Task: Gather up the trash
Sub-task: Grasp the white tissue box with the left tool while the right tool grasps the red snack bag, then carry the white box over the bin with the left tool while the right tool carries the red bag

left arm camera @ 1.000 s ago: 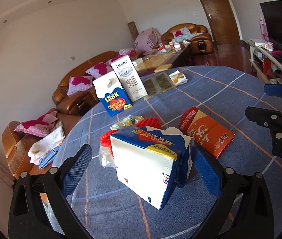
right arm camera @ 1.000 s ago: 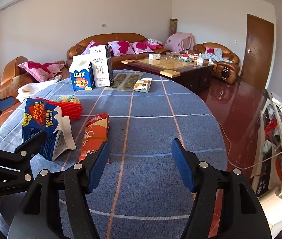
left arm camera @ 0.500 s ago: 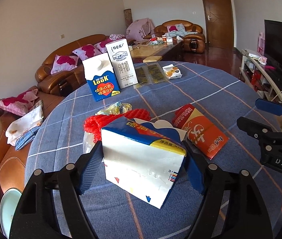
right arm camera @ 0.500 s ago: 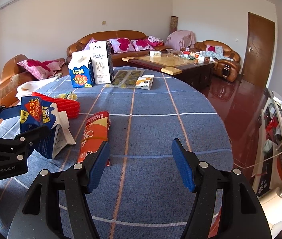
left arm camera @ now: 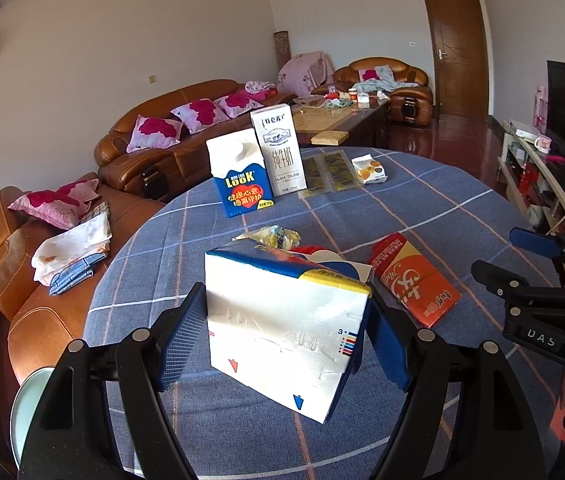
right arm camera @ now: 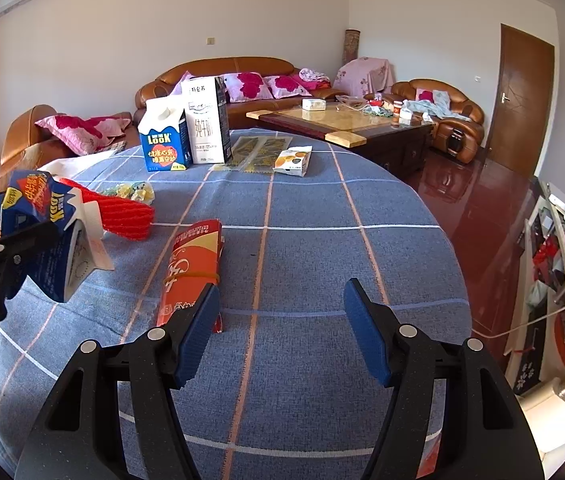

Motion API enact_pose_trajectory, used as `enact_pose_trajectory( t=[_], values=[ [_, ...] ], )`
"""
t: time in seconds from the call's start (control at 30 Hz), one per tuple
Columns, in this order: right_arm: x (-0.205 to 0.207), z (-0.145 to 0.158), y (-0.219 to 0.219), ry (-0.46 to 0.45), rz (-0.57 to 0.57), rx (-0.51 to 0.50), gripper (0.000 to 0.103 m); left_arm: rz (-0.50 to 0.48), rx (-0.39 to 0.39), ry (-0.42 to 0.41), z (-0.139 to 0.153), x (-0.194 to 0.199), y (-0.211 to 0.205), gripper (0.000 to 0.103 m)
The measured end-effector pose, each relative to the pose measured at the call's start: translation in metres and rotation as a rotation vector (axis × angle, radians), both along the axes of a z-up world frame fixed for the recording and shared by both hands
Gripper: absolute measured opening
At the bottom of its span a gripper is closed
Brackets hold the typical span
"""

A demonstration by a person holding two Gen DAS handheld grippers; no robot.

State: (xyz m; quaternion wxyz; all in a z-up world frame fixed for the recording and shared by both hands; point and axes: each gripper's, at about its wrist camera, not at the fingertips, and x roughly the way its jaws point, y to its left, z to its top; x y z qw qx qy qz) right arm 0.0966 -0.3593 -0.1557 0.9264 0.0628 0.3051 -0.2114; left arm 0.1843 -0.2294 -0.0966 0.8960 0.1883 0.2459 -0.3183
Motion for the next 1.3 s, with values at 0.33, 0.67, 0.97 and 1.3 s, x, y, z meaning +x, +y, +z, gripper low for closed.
enact_pose_trajectory(
  t=[0.33, 0.67, 0.97, 1.3],
  values=[
    [0.032, 0.013, 0.006, 0.019, 0.089, 0.071, 0.064, 0.178, -0.034, -0.146, 0.034, -0.012, 0.048, 0.075],
    [0.077, -0.018, 0.018, 0.250, 0.170, 0.135, 0.052, 0.273, -0.026, -0.100, 0.019, -0.007, 0.089, 0.075],
    [0.067, -0.010, 0.030, 0.203, 0.194, 0.108, 0.043, 0.299, -0.057, -0.099, 0.022, -0.014, 0.108, 0.075],
    [0.066, 0.026, 0.061, 0.048, 0.262, 0.042, 0.043, 0.422, -0.043, -0.128, 0.028, -0.004, 0.137, 0.075]
  ],
)
